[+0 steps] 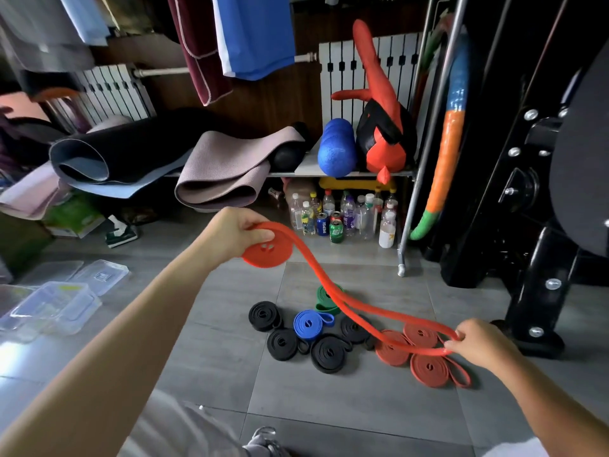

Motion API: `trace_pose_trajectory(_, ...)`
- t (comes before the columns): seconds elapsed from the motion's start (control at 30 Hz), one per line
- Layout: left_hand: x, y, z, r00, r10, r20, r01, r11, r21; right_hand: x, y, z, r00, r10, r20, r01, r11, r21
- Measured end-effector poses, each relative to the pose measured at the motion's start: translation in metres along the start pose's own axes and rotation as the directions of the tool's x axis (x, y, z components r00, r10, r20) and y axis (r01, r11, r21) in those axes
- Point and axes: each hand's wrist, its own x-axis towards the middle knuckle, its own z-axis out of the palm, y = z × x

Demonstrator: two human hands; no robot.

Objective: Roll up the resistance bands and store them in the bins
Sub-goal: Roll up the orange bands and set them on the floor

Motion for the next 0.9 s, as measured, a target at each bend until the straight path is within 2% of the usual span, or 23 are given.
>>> trace_pose_trajectory(0.17, -0.004, 0.013, 0.046, 0.998, 0.039, 0.055, -0.045, 0.992, 0.115, -0.007, -0.022, 0.003, 0.996, -0.073, 0.050, 0.077, 0.995, -0.067)
trace_pose_trajectory(0.23, -0.006, 0.016, 0.066, 0.993, 0.056, 0.107, -0.073, 0.984, 0.160, -0.010, -0.036, 0.002, 0.986, -0.162, 0.038, 0.163, 0.986, -0.034)
trace_pose_trajectory(0.27, -0.008, 0.017, 0.075, 0.989, 0.058, 0.139, -0.085, 0.977, 0.194, -0.011, -0.045, 0.001, 0.973, -0.231, 0.008, 0.231, 0.972, 0.031)
trace_pose_trajectory(0.33, -0.012, 0.019, 0.092, 0.979, 0.053, 0.198, -0.102, 0.965, 0.243, -0.019, -0.069, -0.004, 0.941, -0.333, -0.063, 0.337, 0.898, 0.284)
trace_pose_trajectory(0.43, -0.018, 0.023, 0.111, 0.971, 0.055, 0.232, -0.110, 0.966, 0.233, -0.033, -0.103, -0.014, 0.886, -0.447, -0.126, 0.432, 0.692, 0.578)
trace_pose_trajectory(0.47, -0.019, 0.024, 0.114, 0.970, 0.060, 0.237, -0.117, 0.965, 0.235, -0.035, -0.110, -0.015, 0.867, -0.473, -0.156, 0.464, 0.651, 0.601)
trace_pose_trajectory(0.6, -0.021, 0.026, 0.110, 0.965, 0.068, 0.254, -0.132, 0.961, 0.242, -0.039, -0.119, -0.016, 0.827, -0.508, -0.242, 0.539, 0.592, 0.599)
trace_pose_trajectory(0.7, -0.027, 0.023, 0.102, 0.978, 0.049, 0.201, -0.070, 0.993, 0.095, -0.040, -0.121, -0.017, 0.809, -0.511, -0.291, 0.559, 0.513, 0.652)
trace_pose_trajectory(0.77, -0.033, 0.019, 0.098, 0.987, -0.013, 0.162, 0.033, 0.992, -0.123, -0.042, -0.122, -0.018, 0.798, -0.511, -0.321, 0.569, 0.461, 0.681)
trace_pose_trajectory(0.83, -0.040, 0.016, 0.096, 0.988, -0.070, 0.138, 0.115, 0.929, -0.350, -0.043, -0.122, -0.019, 0.793, -0.504, -0.342, 0.572, 0.424, 0.702)
trace_pose_trajectory(0.9, -0.043, 0.014, 0.094, 0.986, -0.102, 0.132, 0.154, 0.856, -0.494, -0.044, -0.121, -0.020, 0.793, -0.495, -0.356, 0.557, 0.353, 0.751)
